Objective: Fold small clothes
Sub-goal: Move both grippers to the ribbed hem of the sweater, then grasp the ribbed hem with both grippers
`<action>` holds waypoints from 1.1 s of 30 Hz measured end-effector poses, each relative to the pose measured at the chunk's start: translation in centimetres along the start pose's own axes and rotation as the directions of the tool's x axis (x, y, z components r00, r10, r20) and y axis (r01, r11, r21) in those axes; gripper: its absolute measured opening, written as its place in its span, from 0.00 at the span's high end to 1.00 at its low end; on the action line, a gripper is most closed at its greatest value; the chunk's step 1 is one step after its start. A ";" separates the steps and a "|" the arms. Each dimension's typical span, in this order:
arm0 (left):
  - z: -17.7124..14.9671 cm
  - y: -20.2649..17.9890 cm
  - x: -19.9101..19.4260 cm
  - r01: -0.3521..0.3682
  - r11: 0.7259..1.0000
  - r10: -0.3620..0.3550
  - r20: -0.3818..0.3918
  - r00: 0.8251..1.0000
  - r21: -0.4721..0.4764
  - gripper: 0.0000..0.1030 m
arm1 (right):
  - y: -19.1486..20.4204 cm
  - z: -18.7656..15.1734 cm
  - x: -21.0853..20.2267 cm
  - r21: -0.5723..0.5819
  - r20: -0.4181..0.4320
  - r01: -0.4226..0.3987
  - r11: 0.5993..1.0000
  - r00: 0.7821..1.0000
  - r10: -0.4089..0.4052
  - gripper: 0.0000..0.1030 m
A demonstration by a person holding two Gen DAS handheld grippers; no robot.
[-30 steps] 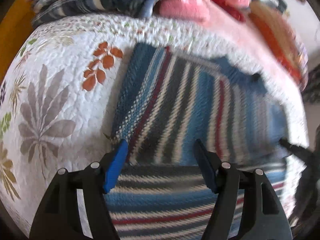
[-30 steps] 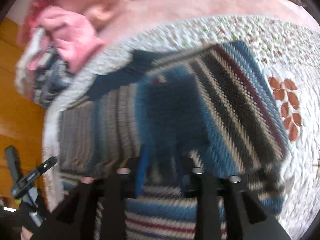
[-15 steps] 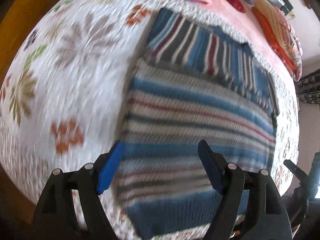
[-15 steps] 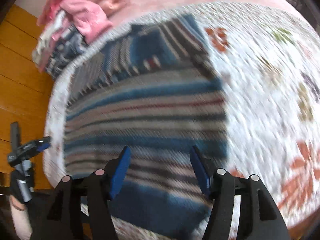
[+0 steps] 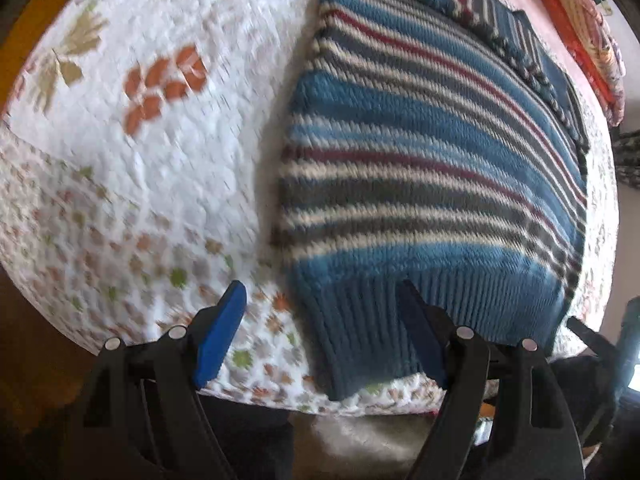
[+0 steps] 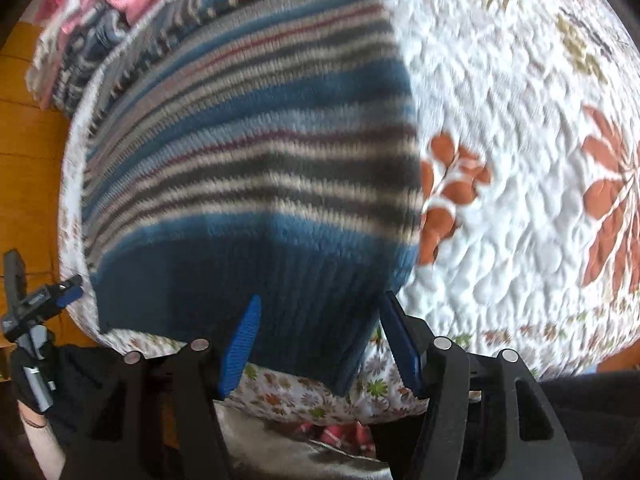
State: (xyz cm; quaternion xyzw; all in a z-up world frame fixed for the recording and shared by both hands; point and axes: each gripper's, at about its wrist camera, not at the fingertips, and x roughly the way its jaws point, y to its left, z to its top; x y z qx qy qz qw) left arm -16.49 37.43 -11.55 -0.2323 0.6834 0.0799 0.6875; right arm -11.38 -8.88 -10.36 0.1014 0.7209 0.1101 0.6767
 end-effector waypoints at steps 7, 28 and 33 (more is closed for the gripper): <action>-0.9 -1.0 2.5 0.029 0.999 -0.027 -0.089 0.996 0.020 0.26 | 0.6 -0.6 2.3 -0.015 -0.057 0.066 0.998 0.996 -0.067 0.38; -0.1 -2.8 -1.6 0.252 0.968 -0.252 0.074 0.965 0.011 0.93 | -0.6 1.4 -3.0 0.046 0.127 -0.197 0.979 0.973 0.190 0.90; 1.7 -3.6 -4.0 0.284 0.959 -0.285 0.148 0.947 0.026 0.93 | -0.5 4.0 -4.6 0.041 0.135 -0.225 0.974 0.967 0.217 0.90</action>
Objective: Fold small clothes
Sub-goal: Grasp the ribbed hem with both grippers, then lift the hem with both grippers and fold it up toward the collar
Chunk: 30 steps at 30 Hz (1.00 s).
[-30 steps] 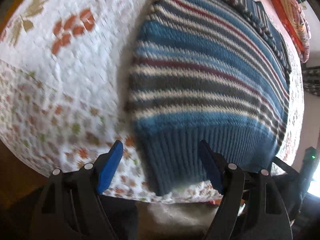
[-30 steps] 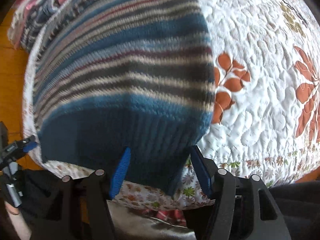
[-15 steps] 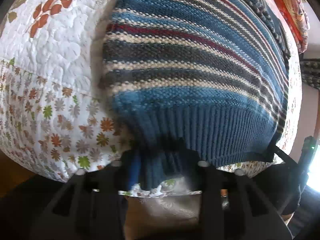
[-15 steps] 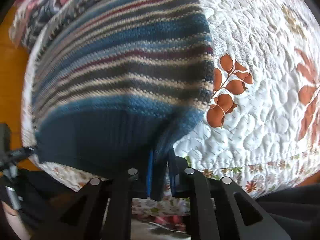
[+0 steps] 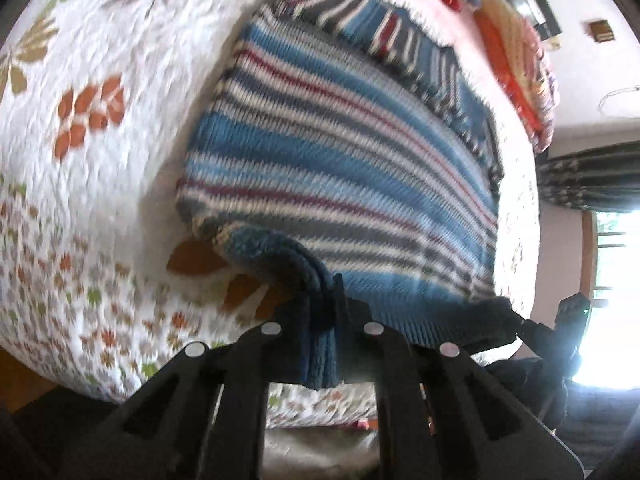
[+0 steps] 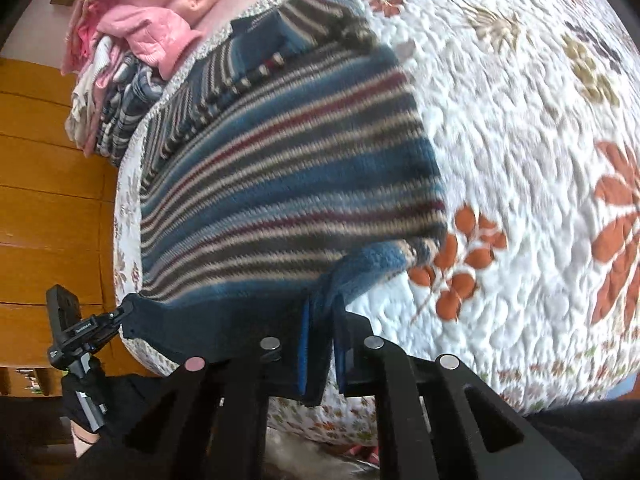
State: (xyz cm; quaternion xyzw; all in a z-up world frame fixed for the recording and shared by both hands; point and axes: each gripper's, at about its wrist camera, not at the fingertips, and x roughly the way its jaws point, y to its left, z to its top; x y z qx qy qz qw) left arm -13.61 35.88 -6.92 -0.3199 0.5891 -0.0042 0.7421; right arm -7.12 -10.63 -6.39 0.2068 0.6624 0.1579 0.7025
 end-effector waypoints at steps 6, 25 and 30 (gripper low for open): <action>3.9 -0.9 -1.2 0.028 1.000 -0.027 0.043 0.999 -0.005 0.93 | 1.7 4.2 -0.1 -0.018 -0.021 -0.022 1.000 1.000 0.022 0.91; 15.3 1.4 5.4 -0.031 0.993 0.026 -0.043 0.999 -0.111 0.88 | 0.4 16.9 6.5 0.111 -0.096 -0.036 0.993 0.994 0.046 0.91; 16.7 1.3 6.1 0.000 0.989 -0.012 -0.074 0.997 -0.149 0.80 | 0.0 17.8 7.3 0.114 -0.112 -0.036 0.993 0.993 0.049 0.85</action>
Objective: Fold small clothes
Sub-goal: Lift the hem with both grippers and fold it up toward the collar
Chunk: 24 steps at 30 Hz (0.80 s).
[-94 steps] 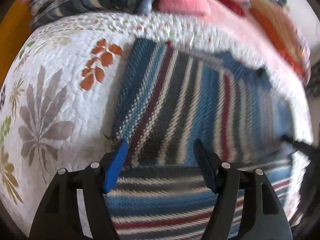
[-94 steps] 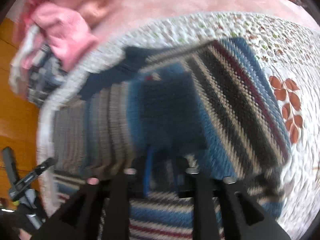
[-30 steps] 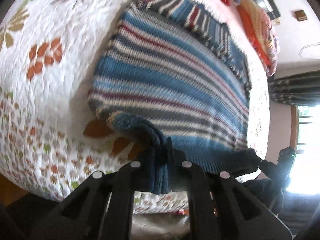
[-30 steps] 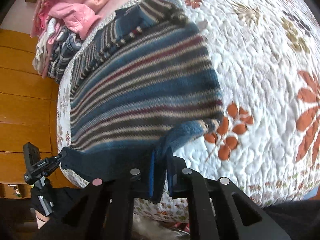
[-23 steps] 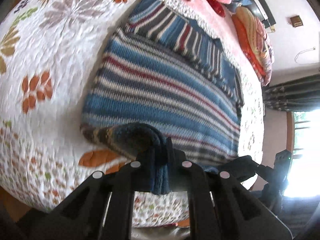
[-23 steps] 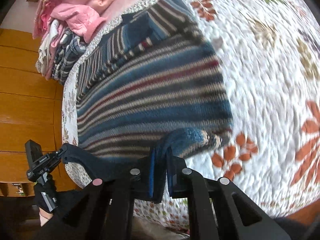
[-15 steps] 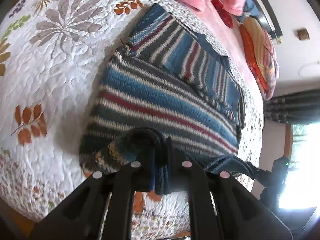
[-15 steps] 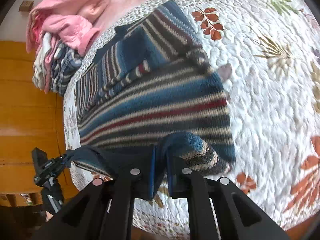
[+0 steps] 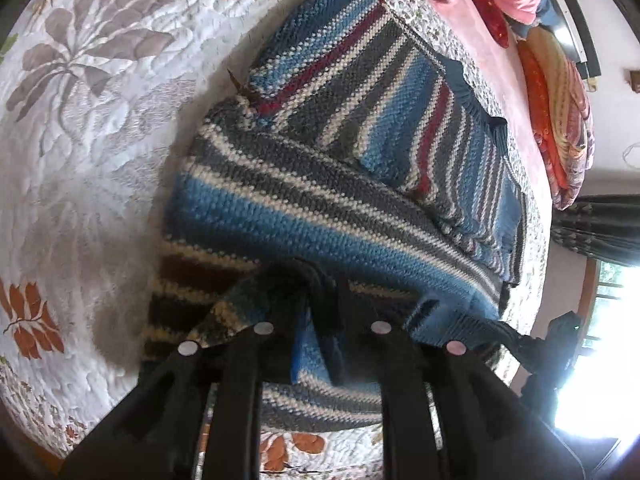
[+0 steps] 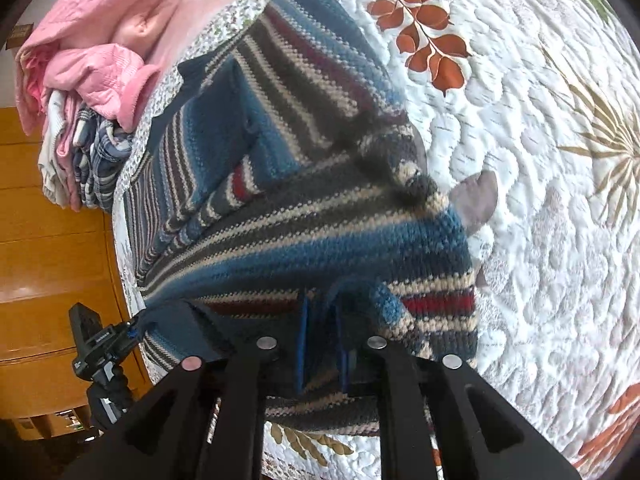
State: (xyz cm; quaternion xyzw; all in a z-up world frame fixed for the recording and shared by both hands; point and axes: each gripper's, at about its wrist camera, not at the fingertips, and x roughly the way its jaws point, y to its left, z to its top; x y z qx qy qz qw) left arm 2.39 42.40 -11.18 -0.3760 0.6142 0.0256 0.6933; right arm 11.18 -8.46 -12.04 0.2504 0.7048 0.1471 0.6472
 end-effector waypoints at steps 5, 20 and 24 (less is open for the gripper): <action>0.8 -0.3 -1.6 0.102 0.993 -0.101 0.012 0.995 -0.053 0.70 | -0.3 0.6 -1.8 -0.021 0.064 0.047 0.999 0.997 -0.046 0.69; 1.0 -4.2 -2.4 -0.257 0.918 0.218 0.158 0.963 0.302 0.48 | 4.4 0.2 -2.5 -0.266 0.117 0.085 0.960 0.992 -0.055 0.43; 0.9 -3.9 -1.0 -0.281 0.877 0.247 0.135 0.959 0.390 0.48 | 6.3 -0.7 -0.6 -0.402 0.090 0.144 0.904 0.989 -0.118 0.34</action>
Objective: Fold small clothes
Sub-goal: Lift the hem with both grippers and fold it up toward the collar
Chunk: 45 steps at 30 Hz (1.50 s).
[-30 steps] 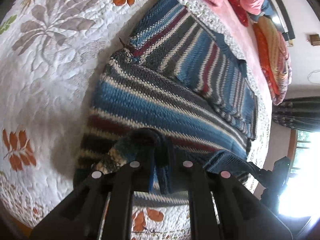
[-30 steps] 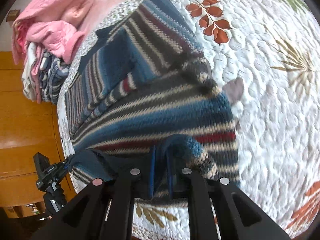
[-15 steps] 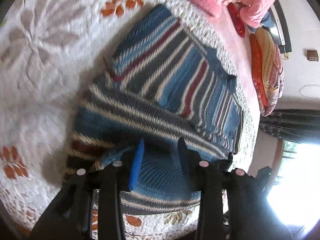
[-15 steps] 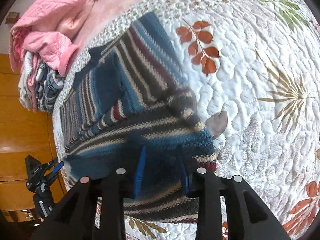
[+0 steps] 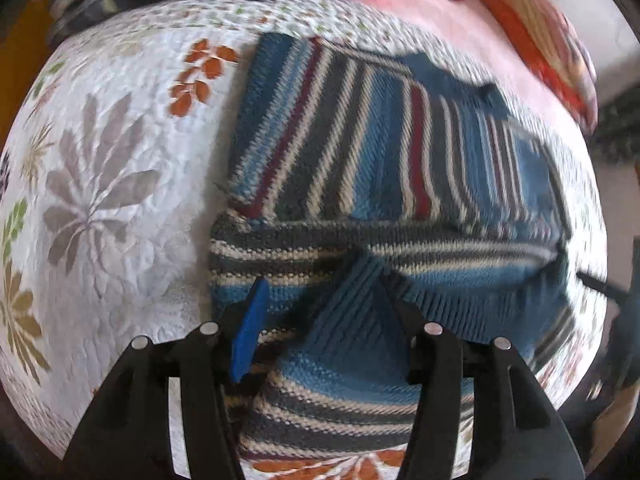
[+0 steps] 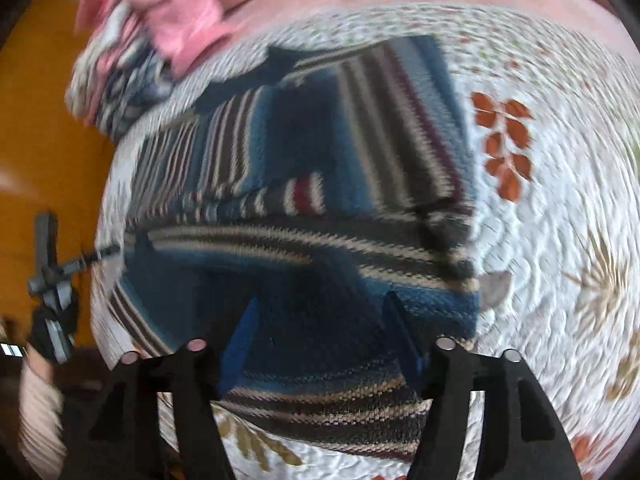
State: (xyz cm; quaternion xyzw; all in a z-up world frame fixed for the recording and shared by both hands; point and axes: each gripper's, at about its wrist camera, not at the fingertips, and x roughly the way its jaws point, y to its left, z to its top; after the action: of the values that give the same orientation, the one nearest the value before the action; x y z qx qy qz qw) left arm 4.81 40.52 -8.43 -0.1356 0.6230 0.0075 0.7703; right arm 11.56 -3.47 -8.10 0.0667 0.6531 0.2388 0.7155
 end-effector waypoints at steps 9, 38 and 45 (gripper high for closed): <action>-0.7 -0.7 2.3 0.002 0.982 0.006 -0.040 0.999 0.189 0.48 | 0.4 0.4 3.0 -0.166 -0.081 0.029 0.986 0.996 -0.043 0.30; 0.5 -3.6 -6.7 0.162 0.949 -0.229 0.239 0.944 0.271 0.92 | -0.2 2.4 -6.2 -0.153 0.172 -0.139 0.978 0.971 0.165 0.90; 2.8 -3.0 -8.5 0.171 0.969 -0.227 0.373 0.899 0.176 0.92 | -0.9 4.6 -9.2 -0.106 0.281 -0.171 0.980 0.940 0.195 0.90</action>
State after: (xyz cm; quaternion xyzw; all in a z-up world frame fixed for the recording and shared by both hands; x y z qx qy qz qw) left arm 6.09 39.62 0.86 -0.1406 0.4386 -0.0879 0.8832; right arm 15.97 -7.19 0.50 0.1328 0.5222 0.3177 0.7802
